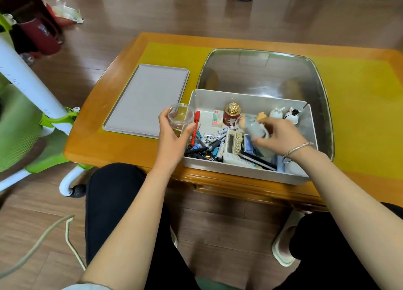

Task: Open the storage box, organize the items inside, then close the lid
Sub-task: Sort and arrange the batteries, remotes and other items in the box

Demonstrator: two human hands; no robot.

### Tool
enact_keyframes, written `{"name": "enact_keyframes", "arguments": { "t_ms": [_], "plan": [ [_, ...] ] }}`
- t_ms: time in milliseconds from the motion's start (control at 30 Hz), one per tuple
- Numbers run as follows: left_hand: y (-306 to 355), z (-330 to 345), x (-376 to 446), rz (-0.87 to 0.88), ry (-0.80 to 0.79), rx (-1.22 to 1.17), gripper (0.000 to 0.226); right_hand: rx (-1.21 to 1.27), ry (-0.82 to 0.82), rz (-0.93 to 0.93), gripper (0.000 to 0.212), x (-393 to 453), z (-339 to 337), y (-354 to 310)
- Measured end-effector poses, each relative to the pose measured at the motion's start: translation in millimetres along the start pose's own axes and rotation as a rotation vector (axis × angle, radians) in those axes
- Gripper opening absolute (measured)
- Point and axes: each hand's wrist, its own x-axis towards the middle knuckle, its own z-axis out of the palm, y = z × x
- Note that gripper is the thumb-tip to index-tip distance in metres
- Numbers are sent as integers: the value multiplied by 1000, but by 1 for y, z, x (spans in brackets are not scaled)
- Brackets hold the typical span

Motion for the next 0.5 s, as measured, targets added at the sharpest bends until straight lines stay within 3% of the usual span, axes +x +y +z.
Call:
{"name": "enact_keyframes", "arguments": {
  "t_ms": [100, 367, 500],
  "plan": [
    [-4, -2, 3, 3, -9, 37, 69, 163, 189, 49, 44, 4, -14, 11],
    [-9, 0, 11, 6, -27, 62, 70, -307, -24, 36, 57, 3, -5, 28],
    [-13, 3, 10, 13, -35, 90, 72, -178, 153, -29, 39, 2, -4, 17]
  ]
}}
